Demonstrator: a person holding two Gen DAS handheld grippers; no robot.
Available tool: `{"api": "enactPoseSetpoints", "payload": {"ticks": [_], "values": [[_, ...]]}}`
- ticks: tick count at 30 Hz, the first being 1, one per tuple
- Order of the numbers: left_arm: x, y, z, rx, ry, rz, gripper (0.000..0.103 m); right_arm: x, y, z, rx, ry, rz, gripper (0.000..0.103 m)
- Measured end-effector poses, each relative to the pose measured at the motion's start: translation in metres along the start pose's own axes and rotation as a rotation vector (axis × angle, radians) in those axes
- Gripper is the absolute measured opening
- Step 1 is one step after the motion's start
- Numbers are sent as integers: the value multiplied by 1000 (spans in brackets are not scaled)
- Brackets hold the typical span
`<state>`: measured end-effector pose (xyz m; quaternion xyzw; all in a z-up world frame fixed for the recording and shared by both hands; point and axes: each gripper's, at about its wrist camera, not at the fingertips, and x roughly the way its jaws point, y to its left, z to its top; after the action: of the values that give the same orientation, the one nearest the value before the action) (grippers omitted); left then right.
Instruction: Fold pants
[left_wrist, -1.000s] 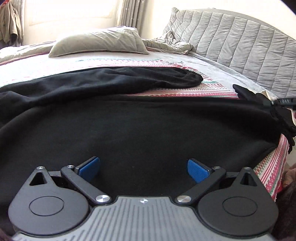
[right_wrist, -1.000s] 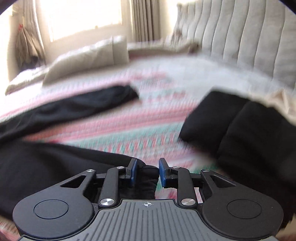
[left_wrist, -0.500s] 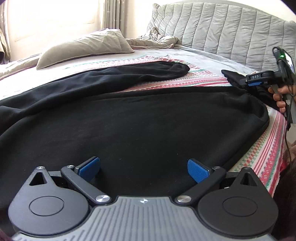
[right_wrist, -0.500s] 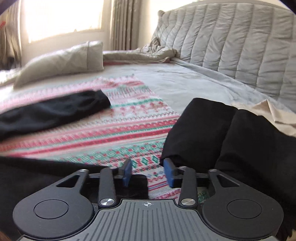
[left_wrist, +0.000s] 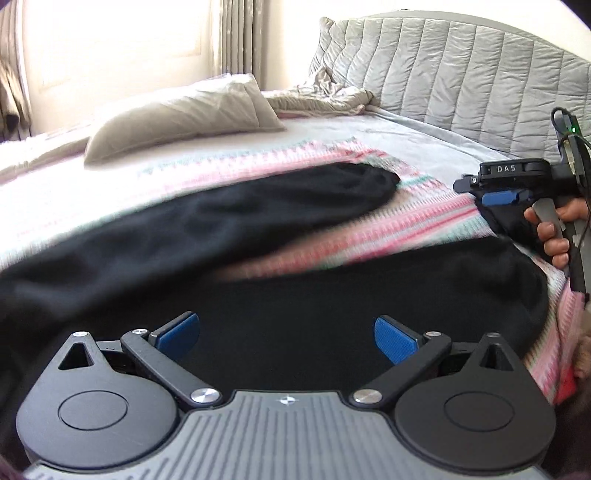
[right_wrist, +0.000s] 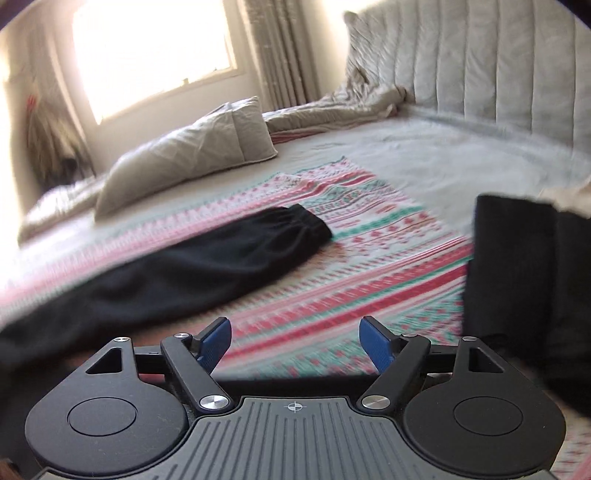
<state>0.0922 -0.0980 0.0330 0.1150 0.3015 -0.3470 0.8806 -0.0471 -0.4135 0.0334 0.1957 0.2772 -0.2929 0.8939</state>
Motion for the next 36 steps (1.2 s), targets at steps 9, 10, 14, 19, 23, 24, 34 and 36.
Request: {"api": "enactPoseSetpoints", "payload": {"ticks": [9, 10, 14, 19, 23, 24, 34, 36], "values": [[102, -9, 127, 66, -7, 27, 103, 98, -37, 53, 301, 34, 45, 78], [118, -12, 139, 70, -14, 12, 103, 109, -40, 58, 321, 39, 40, 78], [193, -21, 173, 48, -23, -58, 103, 148, -50, 68, 374, 68, 2, 78], [282, -34, 193, 108, -2, -54, 103, 190, -54, 65, 382, 74, 23, 77], [343, -30, 205, 134, 22, -143, 103, 199, -59, 51, 348, -47, 9, 69], [356, -26, 207, 119, 36, -182, 103, 201, -57, 51, 311, -53, 6, 68], [412, -32, 221, -39, 122, -463, 83, 199, -57, 49, 294, -73, -17, 50], [413, -34, 223, -34, 132, -478, 61, 197, -59, 47, 310, -73, -9, 38]]}}
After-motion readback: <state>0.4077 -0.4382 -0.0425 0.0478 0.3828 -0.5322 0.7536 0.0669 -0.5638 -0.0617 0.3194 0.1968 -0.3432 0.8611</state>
